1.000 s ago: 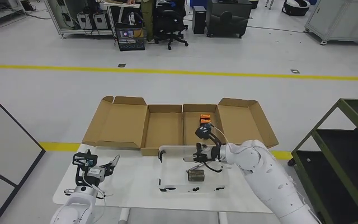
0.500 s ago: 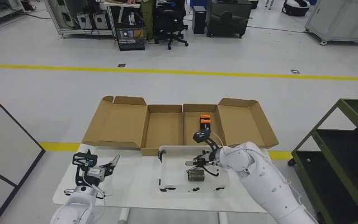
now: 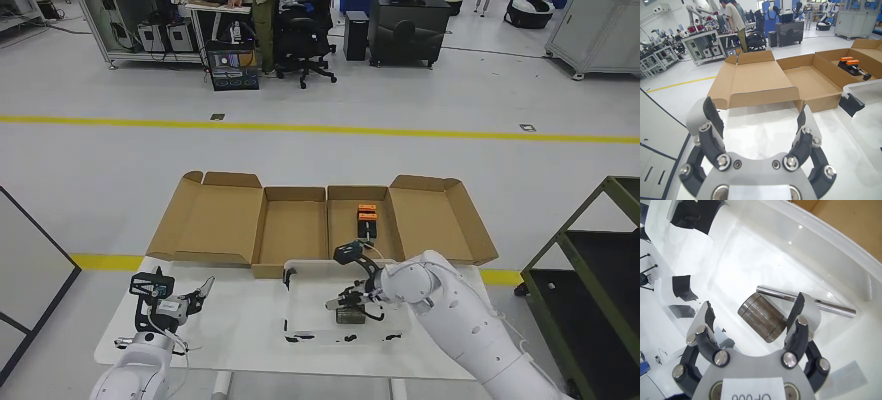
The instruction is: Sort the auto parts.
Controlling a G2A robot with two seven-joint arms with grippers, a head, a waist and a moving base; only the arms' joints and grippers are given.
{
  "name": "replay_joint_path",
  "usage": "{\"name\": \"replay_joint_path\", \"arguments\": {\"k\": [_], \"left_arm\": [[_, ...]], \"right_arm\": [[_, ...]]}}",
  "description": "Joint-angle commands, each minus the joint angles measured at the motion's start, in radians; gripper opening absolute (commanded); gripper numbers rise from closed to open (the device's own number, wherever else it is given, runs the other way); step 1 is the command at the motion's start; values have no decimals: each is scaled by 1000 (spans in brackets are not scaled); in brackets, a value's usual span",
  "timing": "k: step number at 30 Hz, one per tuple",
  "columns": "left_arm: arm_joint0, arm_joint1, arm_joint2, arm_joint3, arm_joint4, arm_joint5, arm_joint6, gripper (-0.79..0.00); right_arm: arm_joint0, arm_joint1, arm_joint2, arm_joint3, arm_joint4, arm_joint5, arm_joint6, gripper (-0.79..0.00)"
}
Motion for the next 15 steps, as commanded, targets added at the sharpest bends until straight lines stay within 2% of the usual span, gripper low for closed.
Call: {"name": "replay_joint_path", "arguments": {"k": [1, 7, 14, 15], "left_arm": [[0, 0, 0, 0, 0, 0, 0, 0], [0, 0, 0, 0, 0, 0, 0, 0], [0, 0, 0, 0, 0, 0, 0, 0], [0, 0, 0, 0, 0, 0, 0, 0]], "right_arm": [[2, -1, -5, 0, -11, 14, -2, 0], [-2, 2, -2, -21, -49, 45, -7, 0], [-6, 13, 7, -54, -79, 57, 75, 0], [-6, 13, 7, -57, -80, 58, 81, -25]]}}
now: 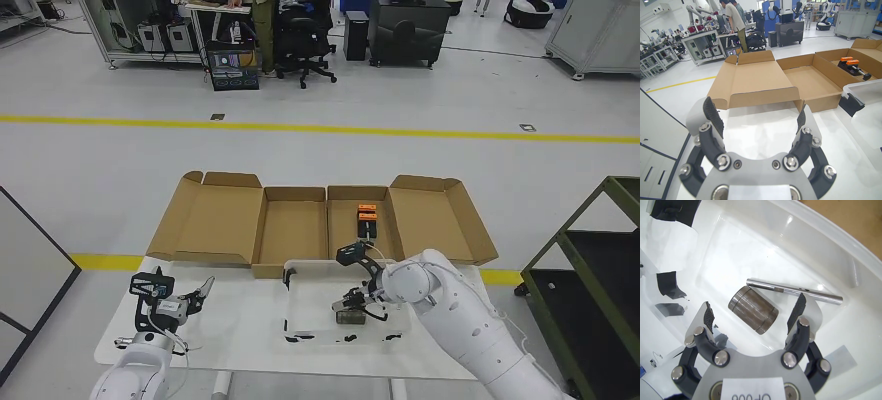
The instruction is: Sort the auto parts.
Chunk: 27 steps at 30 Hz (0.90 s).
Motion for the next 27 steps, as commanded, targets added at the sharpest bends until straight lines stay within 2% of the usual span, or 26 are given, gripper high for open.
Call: {"name": "replay_joint_path", "arguments": {"k": [1, 4, 16, 20, 22, 23, 25, 27], "left_arm": [[0, 0, 0, 0, 0, 0, 0, 0], [0, 0, 0, 0, 0, 0, 0, 0], [0, 0, 0, 0, 0, 0, 0, 0], [0, 0, 0, 0, 0, 0, 0, 0], [0, 0, 0, 0, 0, 0, 0, 0], [0, 0, 0, 0, 0, 0, 0, 0], [0, 0, 0, 0, 0, 0, 0, 0], [0, 0, 0, 0, 0, 0, 0, 0]], "right_arm": [[0, 1, -2, -3, -2, -1, 15, -68], [6, 0, -8, 1, 1, -8, 46, -132], [57, -30, -80, 75, 5, 9, 44, -95], [77, -43, -104, 104, -4, 25, 32, -148], [85, -49, -113, 117, -6, 31, 26, -296], [88, -51, -117, 123, -5, 31, 23, -394], [94, -55, -123, 136, -7, 28, 19, -496], [98, -58, -128, 151, -12, 26, 16, -665]]}}
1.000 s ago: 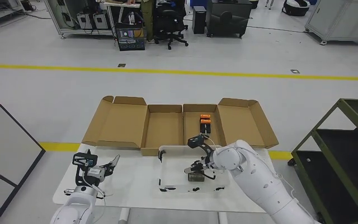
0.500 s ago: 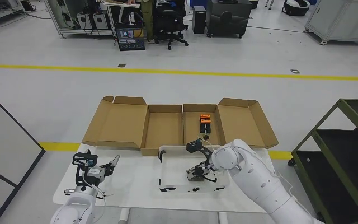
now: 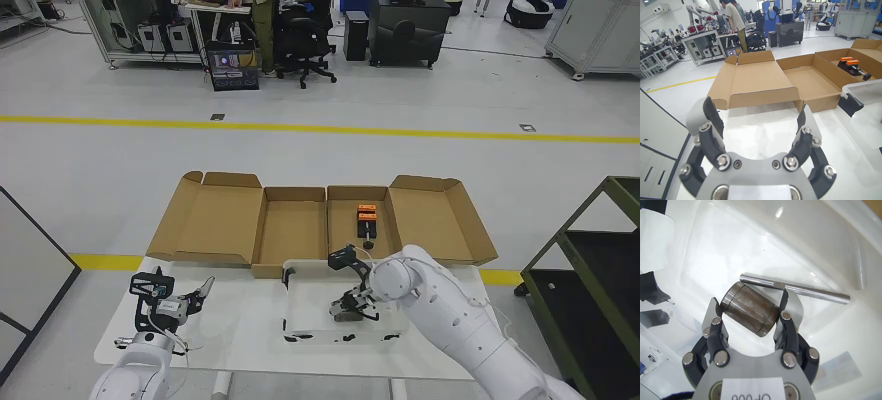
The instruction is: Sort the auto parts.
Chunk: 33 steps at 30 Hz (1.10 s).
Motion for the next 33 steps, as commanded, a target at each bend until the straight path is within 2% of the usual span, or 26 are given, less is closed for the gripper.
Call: {"name": "replay_joint_path", "arguments": {"k": [1, 6, 12, 19, 25, 30, 33], "left_arm": [[0, 0, 0, 0, 0, 0, 0, 0], [0, 0, 0, 0, 0, 0, 0, 0], [0, 0, 0, 0, 0, 0, 0, 0], [0, 0, 0, 0, 0, 0, 0, 0], [0, 0, 0, 0, 0, 0, 0, 0], [0, 0, 0, 0, 0, 0, 0, 0], [0, 0, 0, 0, 0, 0, 0, 0]], "right_arm": [[2, -2, -4, 12, -5, -4, -4, -785], [-1, -3, 7, 15, 11, -36, -29, -785], [-49, 23, 81, -65, 58, -126, -70, -785], [-133, 68, 216, -197, 119, -222, -104, -785], [-263, 110, 371, -348, 181, -349, -215, -785], [-389, 139, 526, -453, 253, -346, -326, -785], [-423, 148, 588, -476, 303, -321, -358, -785]]}}
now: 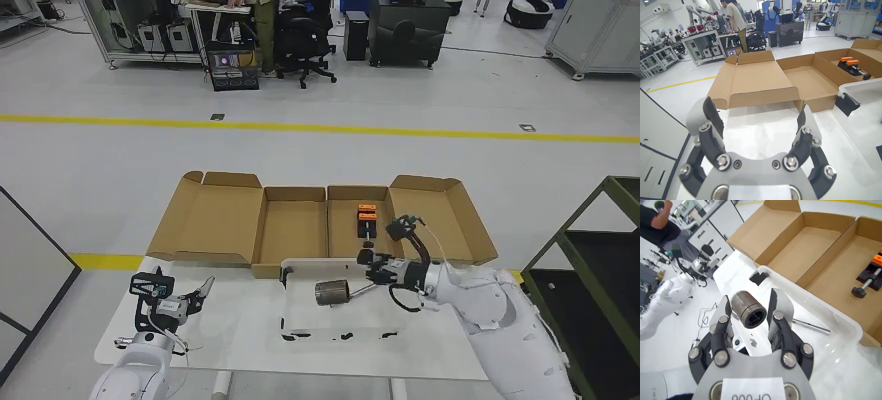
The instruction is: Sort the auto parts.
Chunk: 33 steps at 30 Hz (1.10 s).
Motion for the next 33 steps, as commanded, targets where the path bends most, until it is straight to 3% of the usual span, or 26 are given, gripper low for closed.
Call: {"name": "replay_joint_path", "arguments": {"k": [1, 6, 11, 12, 13, 15, 24, 25, 33], "left_arm": [[0, 0, 0, 0, 0, 0, 0, 0], [0, 0, 0, 0, 0, 0, 0, 0], [0, 0, 0, 0, 0, 0, 0, 0], [0, 0, 0, 0, 0, 0, 0, 0], [0, 0, 0, 0, 0, 0, 0, 0], [0, 0, 0, 0, 0, 0, 0, 0], [0, 0, 0, 0, 0, 0, 0, 0], [0, 0, 0, 0, 0, 0, 0, 0], [0, 0, 0, 0, 0, 0, 0, 0]], "right_arm": [[-16, 5, 31, -15, 4, 21, -22, -785], [-12, 8, 53, -4, 61, 95, -8, -785], [32, 11, 25, 31, 71, 69, 59, -785], [43, 12, 14, 34, 58, 54, 86, -665], [53, 13, 0, 37, 43, 41, 111, -594], [71, 13, -31, 42, 12, 35, 149, -539], [141, -1, -212, 85, -163, 78, 244, -520], [153, -4, -233, 92, -188, 90, 250, -483], [222, -28, -354, 175, -243, 118, 271, -422]]}}
